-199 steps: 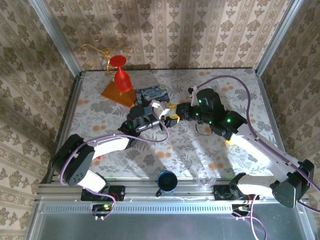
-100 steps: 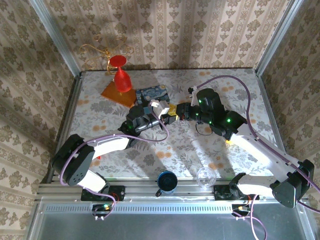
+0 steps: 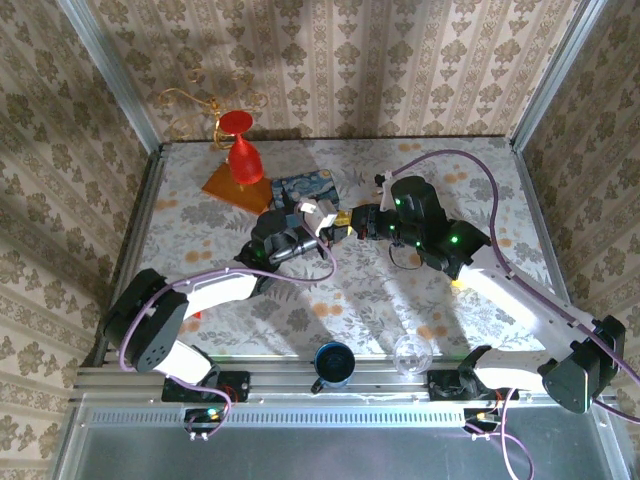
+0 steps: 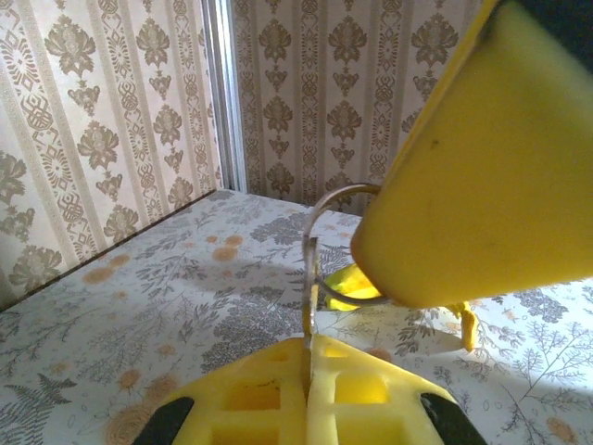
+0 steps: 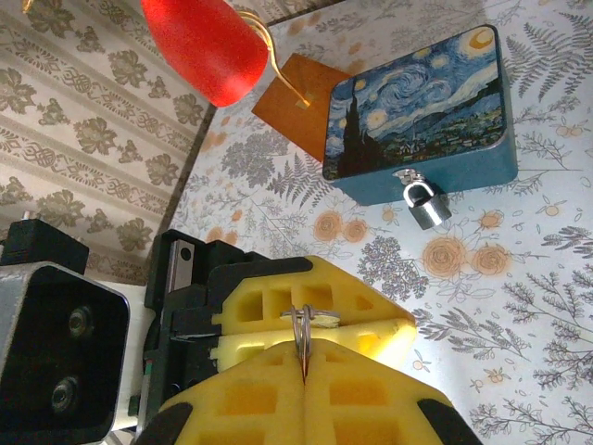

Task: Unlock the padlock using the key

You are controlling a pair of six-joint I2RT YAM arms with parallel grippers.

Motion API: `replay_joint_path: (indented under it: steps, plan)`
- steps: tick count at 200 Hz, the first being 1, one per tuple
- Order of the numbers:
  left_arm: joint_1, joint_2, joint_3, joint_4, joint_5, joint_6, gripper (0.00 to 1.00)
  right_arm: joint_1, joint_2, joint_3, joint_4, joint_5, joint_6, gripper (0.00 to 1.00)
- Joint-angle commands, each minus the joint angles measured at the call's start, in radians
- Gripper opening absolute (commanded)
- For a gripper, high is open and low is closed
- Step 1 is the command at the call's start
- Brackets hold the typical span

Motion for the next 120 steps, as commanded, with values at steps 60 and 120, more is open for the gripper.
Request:
replay_joint_path:
  steps: [60,120]
  plan:
    - [0.085,-0.22,0.224,-0.953,0.137,0.369,0.0,-0.013,-0.125,0.012,-0.078,0.036,-0.235,0.28]
    - [0.091,-0.245,0.495,-1.53,0.186,0.668,0.0,-0.013,-0.175,-0.065,0.06,-0.327,-0.448,0.48]
